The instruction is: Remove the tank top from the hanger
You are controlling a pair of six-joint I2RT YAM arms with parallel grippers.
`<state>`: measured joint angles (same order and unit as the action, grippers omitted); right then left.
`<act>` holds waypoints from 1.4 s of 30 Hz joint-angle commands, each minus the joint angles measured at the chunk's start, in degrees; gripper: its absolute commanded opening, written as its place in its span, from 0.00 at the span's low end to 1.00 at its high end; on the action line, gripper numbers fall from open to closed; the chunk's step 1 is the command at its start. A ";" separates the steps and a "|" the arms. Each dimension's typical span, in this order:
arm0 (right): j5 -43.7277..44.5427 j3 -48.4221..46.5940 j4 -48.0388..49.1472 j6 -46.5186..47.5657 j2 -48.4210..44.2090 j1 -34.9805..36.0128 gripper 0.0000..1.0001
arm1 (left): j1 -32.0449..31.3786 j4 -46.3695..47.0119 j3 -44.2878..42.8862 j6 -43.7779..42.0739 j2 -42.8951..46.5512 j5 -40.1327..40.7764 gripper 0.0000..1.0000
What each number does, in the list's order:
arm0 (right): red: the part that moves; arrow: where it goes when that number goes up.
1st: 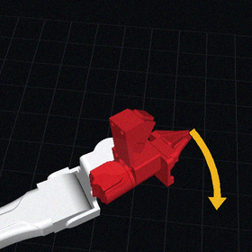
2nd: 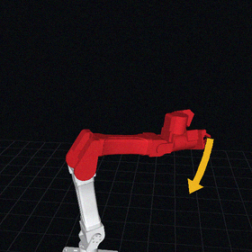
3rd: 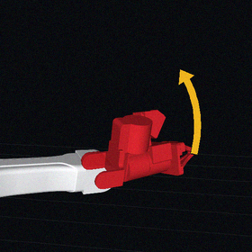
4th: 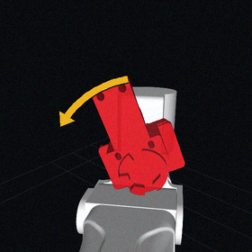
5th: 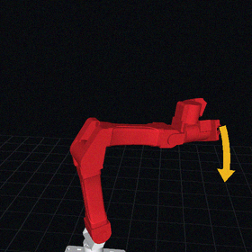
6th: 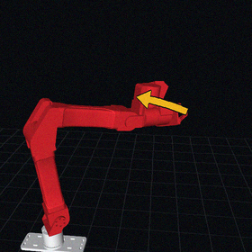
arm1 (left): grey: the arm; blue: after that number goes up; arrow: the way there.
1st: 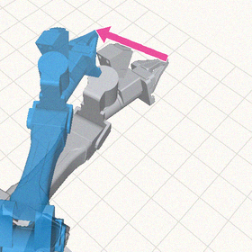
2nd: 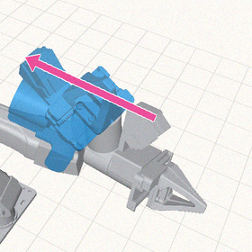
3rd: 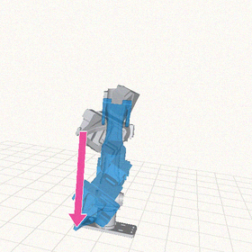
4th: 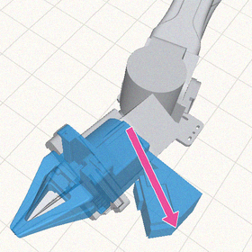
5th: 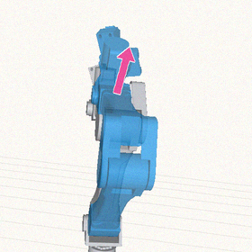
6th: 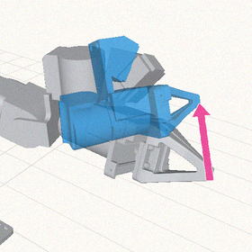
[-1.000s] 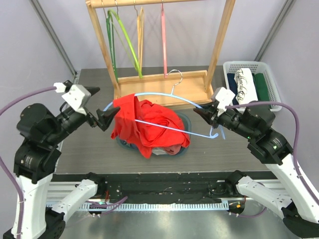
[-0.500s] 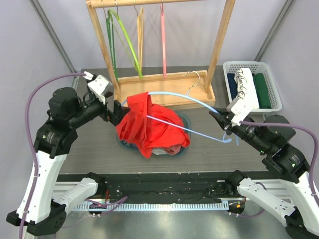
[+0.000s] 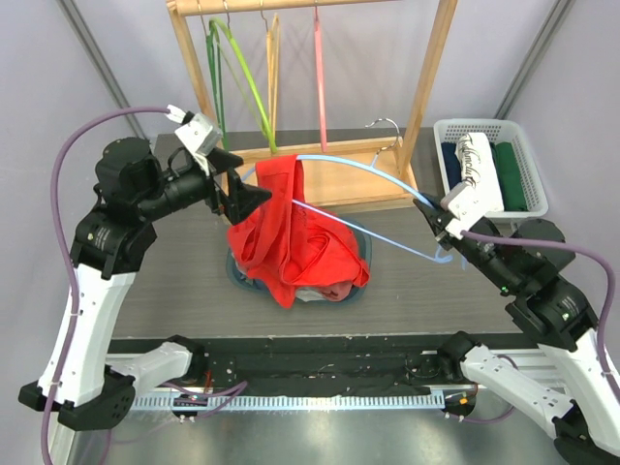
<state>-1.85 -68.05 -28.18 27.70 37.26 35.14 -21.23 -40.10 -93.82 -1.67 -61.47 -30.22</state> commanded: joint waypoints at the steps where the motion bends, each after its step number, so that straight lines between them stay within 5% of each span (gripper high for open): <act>1: 1.14 -2.00 7.79 0.95 2.20 -0.24 0.02 | -1.35 3.18 2.22 9.49 1.97 -9.68 1.00; 8: 0.88 -2.87 9.46 2.09 4.75 -0.24 0.01 | -5.83 4.32 3.12 7.13 0.83 -4.68 1.00; 20: -0.17 -5.42 8.32 2.18 6.51 -0.15 0.02 | -14.18 4.41 1.80 -3.42 -5.67 22.03 0.98; 22: -0.09 -5.60 7.97 2.27 6.43 -0.15 0.01 | -14.36 4.41 1.36 -4.39 -6.03 23.44 0.89; 25: -0.17 -5.86 7.18 2.18 6.25 -0.15 0.01 | -14.36 4.32 0.57 -4.83 -5.94 24.33 0.58; 26: -0.17 -5.86 7.00 2.27 6.16 -0.15 0.01 | -14.36 4.41 0.48 -5.01 -5.85 24.59 0.37; 29: -0.17 -5.78 6.48 2.01 5.81 -0.16 0.01 | -14.27 4.33 -0.05 -5.10 -6.03 25.29 0.15; 42: 0.70 -5.51 4.90 1.12 3.97 -0.15 0.01 | -12.70 4.24 -0.75 -3.43 -5.59 20.99 0.00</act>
<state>-1.50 -70.83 -27.24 30.06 42.72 35.00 -35.09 -38.00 -92.29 -6.26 -68.01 -7.33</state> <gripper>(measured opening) 0.177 0.013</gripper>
